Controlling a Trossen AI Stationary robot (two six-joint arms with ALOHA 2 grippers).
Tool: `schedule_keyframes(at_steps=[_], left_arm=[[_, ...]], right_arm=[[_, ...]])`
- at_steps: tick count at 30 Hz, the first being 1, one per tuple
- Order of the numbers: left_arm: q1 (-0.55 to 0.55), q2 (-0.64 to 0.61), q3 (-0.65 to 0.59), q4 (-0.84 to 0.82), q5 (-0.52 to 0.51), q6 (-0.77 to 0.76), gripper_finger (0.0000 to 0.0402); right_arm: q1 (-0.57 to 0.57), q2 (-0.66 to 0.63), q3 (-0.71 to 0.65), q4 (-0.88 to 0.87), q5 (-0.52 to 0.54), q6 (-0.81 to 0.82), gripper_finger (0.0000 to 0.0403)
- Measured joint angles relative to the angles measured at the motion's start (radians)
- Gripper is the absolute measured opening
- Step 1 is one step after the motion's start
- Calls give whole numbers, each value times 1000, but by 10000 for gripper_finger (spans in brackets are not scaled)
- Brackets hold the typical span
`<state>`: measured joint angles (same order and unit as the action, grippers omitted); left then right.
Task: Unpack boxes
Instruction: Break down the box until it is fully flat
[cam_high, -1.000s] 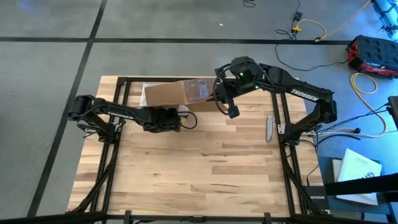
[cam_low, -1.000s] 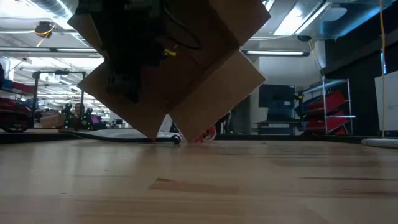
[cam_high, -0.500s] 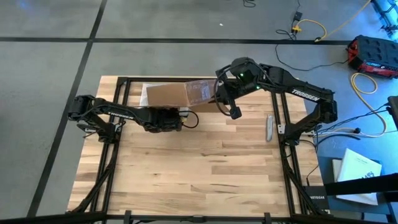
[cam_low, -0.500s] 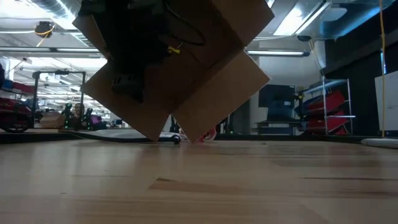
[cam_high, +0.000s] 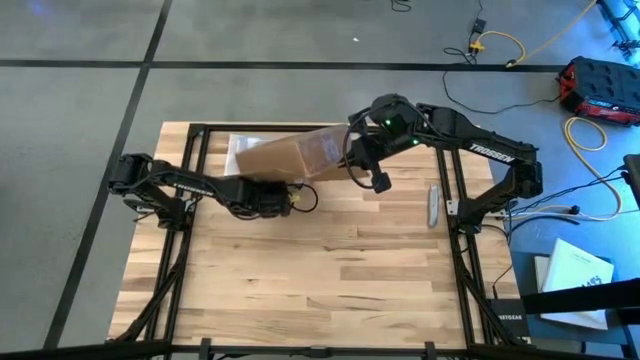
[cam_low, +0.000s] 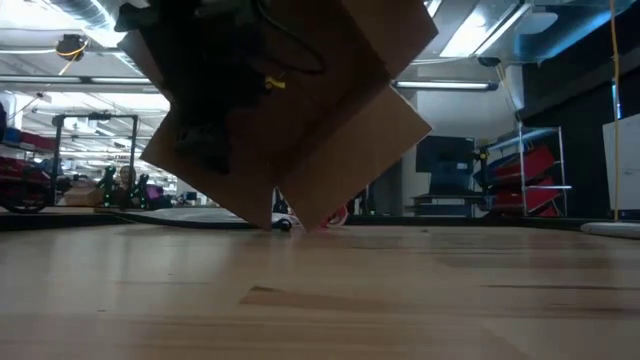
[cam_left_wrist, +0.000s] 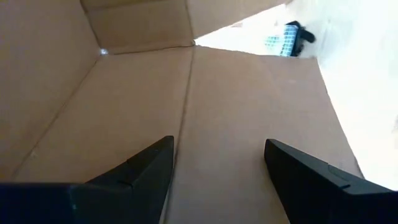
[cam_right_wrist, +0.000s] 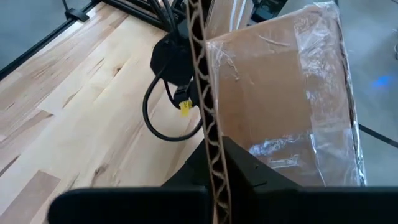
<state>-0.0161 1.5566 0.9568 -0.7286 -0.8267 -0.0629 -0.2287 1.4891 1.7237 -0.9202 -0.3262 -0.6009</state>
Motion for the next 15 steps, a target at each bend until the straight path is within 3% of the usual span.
schedule_keyframes(at_steps=[5,15], left_arm=[[-22,0,-2,15,13,0,239],[-32,0,-66,25,30,-28,239]], right_arm=[[0,-1,0,-52,16,-81,0],[-1,2,-5,-88,58,-86,0]])
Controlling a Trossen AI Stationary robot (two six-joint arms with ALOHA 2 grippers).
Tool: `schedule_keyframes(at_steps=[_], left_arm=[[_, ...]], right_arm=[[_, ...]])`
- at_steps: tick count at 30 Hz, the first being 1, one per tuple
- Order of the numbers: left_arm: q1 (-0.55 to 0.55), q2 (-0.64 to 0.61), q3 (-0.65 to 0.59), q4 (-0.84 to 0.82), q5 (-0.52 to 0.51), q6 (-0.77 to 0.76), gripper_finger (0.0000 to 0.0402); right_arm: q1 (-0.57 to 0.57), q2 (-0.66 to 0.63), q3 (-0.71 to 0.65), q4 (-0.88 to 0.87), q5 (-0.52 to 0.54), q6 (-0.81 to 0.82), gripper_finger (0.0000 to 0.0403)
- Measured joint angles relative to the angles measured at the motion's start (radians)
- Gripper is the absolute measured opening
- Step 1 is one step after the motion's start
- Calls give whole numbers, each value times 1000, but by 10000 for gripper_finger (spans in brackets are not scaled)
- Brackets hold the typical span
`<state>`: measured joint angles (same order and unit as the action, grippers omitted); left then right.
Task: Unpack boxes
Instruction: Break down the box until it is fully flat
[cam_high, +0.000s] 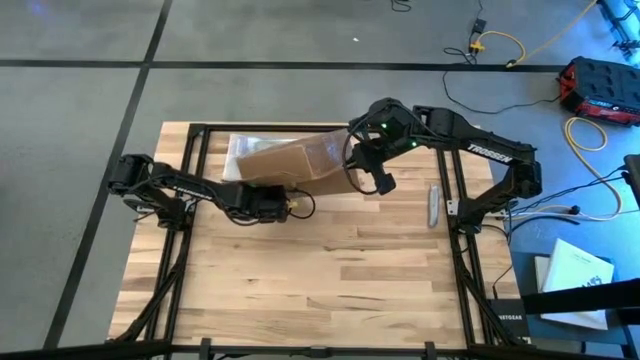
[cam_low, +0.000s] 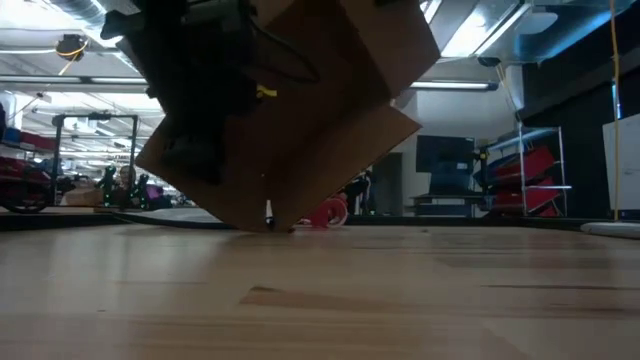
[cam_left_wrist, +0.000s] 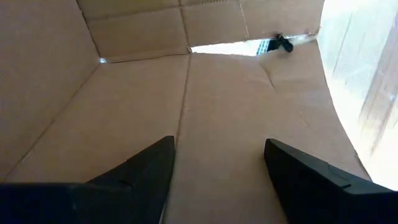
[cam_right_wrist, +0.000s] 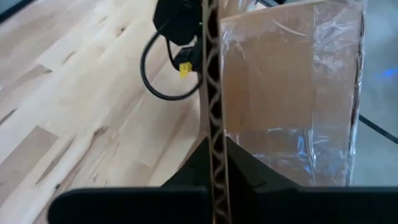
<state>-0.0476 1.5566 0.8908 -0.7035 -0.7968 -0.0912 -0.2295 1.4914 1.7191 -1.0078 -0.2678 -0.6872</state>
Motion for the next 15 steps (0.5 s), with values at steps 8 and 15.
schedule_keyframes(at_steps=[8,15], left_arm=[[-43,0,-29,22,25,-6,239],[-57,3,33,-25,19,66,239]], right_arm=[[1,2,0,-49,40,-3,0],[0,-2,2,-6,104,-43,0]])
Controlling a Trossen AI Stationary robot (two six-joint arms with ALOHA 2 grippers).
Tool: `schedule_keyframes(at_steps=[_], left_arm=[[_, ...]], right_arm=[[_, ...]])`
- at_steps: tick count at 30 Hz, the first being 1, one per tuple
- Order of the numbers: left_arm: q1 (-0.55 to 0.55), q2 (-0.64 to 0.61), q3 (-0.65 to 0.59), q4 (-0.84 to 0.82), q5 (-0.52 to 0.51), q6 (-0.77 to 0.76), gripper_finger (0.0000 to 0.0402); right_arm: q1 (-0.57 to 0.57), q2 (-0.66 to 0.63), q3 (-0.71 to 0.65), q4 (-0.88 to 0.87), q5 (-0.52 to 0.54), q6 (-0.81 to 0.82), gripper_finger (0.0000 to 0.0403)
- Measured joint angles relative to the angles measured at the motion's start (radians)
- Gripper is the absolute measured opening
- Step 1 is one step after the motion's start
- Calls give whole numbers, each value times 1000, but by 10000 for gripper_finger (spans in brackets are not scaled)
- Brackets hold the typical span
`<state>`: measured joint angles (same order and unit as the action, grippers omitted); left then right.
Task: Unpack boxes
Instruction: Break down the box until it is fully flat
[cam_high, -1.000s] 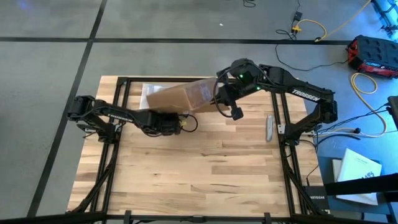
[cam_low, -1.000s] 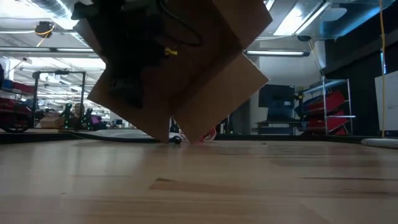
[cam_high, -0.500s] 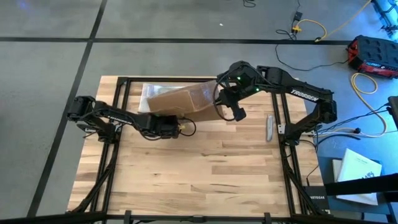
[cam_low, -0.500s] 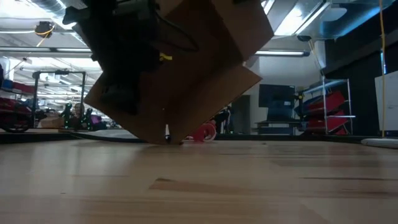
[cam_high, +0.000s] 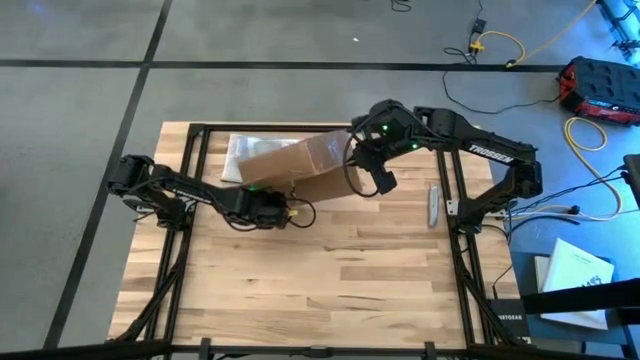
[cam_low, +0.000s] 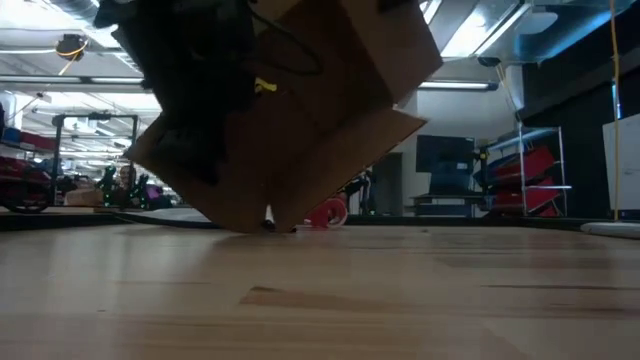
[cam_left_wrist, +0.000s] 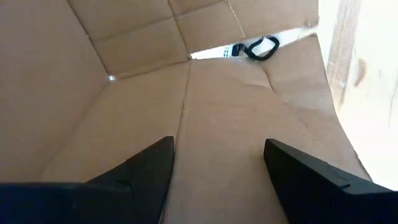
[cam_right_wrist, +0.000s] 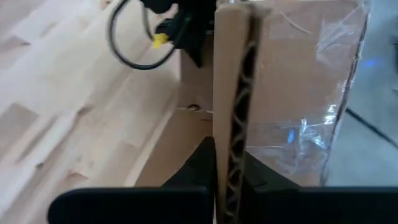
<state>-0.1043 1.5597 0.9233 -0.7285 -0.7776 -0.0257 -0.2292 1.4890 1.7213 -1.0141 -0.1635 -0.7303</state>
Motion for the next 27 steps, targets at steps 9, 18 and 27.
schedule_keyframes(at_steps=[9,18,27], left_arm=[[6,1,102,-110,-105,88,239],[42,-2,109,-214,-155,44,239],[45,-2,107,-218,-145,39,239]], right_arm=[[0,-15,1,71,119,-33,0],[0,-57,-2,132,139,-77,0],[0,-56,-14,18,-3,-55,0]])
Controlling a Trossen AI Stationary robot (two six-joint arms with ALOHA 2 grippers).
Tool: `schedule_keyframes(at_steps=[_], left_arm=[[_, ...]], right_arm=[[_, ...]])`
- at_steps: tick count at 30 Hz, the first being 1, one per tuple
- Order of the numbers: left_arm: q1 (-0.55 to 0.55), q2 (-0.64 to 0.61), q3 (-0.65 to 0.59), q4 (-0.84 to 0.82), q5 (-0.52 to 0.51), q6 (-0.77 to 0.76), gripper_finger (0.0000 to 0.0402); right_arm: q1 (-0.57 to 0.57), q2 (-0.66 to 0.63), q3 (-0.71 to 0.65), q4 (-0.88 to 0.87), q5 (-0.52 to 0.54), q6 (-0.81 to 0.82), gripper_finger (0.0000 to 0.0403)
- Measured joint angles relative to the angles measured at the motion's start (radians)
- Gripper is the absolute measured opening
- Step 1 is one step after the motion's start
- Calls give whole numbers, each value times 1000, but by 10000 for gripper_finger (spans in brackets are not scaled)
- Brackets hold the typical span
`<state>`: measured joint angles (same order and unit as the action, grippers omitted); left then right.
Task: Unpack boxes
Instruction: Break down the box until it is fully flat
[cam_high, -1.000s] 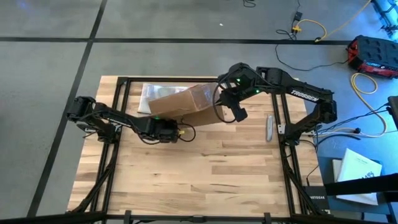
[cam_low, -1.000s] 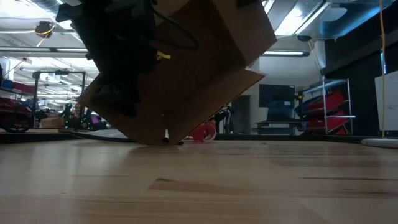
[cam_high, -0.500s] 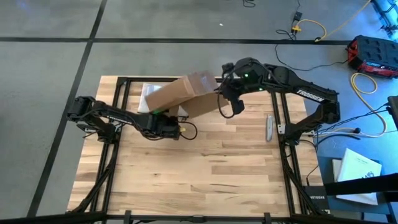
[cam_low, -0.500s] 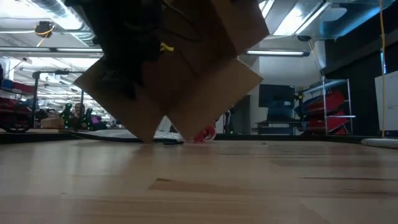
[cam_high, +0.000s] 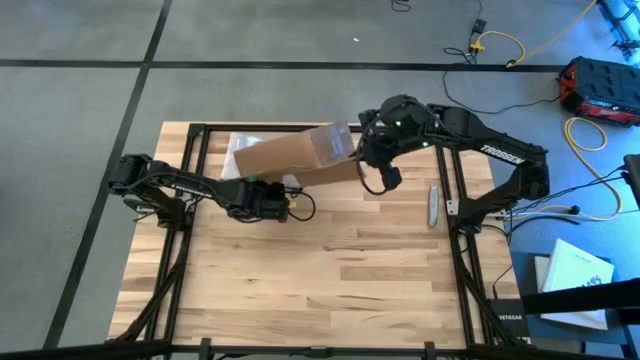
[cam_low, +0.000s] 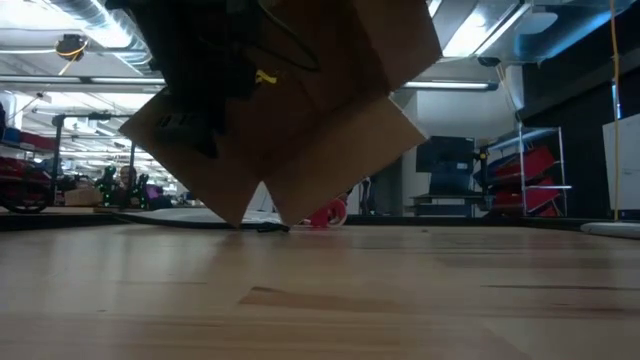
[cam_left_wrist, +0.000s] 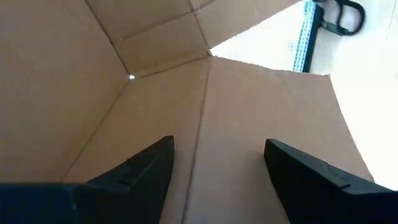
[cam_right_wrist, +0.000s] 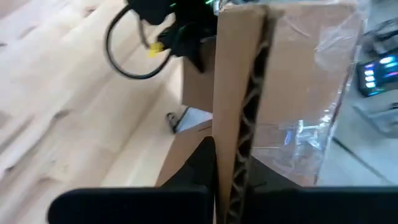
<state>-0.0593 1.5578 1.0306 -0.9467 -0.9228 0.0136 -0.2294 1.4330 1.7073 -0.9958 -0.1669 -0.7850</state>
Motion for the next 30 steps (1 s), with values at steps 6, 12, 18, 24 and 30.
schedule_keyframes(at_steps=[6,12,18,24,30], left_arm=[[0,0,-38,-4,3,33,239],[0,-1,-73,2,-19,73,239],[1,0,-22,7,-86,109,239],[19,2,-6,97,-128,264,239],[109,2,-16,207,-139,369,239]], right_arm=[[1,5,-46,-16,-44,19,0],[0,-5,-49,26,-24,18,0],[0,-40,-49,57,70,-81,0],[0,-48,-47,61,172,-148,0],[0,-51,-47,65,235,-194,0]])
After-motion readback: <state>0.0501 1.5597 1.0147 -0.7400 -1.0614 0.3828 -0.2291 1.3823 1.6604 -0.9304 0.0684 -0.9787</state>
